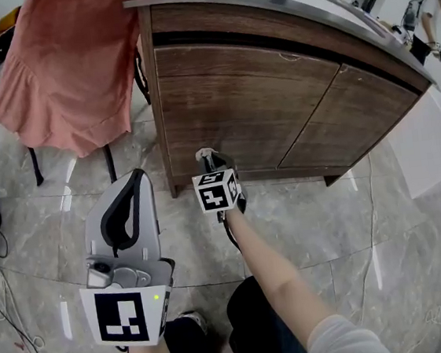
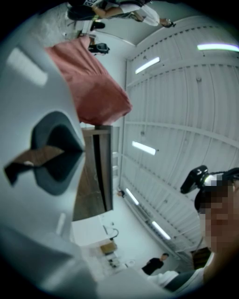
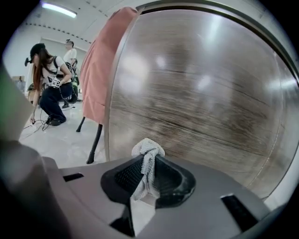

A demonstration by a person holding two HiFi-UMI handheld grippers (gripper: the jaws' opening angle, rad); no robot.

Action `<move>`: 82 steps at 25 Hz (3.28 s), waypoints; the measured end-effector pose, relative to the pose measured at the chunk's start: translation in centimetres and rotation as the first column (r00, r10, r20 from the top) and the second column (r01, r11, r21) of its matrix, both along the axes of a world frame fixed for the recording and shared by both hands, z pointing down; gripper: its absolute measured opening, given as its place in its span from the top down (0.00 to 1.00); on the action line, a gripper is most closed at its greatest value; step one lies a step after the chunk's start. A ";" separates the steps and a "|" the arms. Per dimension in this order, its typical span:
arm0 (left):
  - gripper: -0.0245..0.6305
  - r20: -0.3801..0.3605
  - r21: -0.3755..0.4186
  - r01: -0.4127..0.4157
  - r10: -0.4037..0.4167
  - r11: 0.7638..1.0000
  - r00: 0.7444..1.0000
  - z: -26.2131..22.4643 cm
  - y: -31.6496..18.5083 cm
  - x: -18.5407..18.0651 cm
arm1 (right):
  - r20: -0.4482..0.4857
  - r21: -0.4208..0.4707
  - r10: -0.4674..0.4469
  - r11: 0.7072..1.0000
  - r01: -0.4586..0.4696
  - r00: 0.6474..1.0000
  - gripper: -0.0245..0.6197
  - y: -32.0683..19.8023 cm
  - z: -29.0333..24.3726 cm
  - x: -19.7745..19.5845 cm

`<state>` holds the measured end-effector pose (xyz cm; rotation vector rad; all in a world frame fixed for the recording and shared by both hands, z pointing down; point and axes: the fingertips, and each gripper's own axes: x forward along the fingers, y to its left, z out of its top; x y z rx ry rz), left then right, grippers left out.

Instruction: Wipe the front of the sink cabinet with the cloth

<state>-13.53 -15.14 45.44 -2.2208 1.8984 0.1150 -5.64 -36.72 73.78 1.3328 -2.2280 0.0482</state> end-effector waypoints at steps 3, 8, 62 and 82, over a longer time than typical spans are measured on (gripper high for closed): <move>0.95 0.004 -0.005 0.015 -0.014 1.000 1.000 0.1 0.3 -0.8 | -0.003 -0.001 -0.047 0.999 0.047 0.999 0.85 0.5 0.1 -2.7; 0.95 0.008 -0.008 0.034 -0.034 0.999 0.999 0.2 0.8 -2.0 | 0.002 -0.006 -0.116 0.993 0.116 0.993 0.85 1.4 0.4 -6.8; 0.95 0.068 -0.070 -0.108 0.113 0.992 0.991 2.4 -2.0 4.5 | -0.116 -0.123 0.404 0.900 -0.417 0.907 0.86 -5.0 7.8 24.6; 0.95 0.059 -0.180 -0.191 0.204 0.965 0.977 6.7 -4.7 7.4 | 0.315 -0.030 0.382 0.919 -0.393 0.869 0.86 1.5 -1.0 22.9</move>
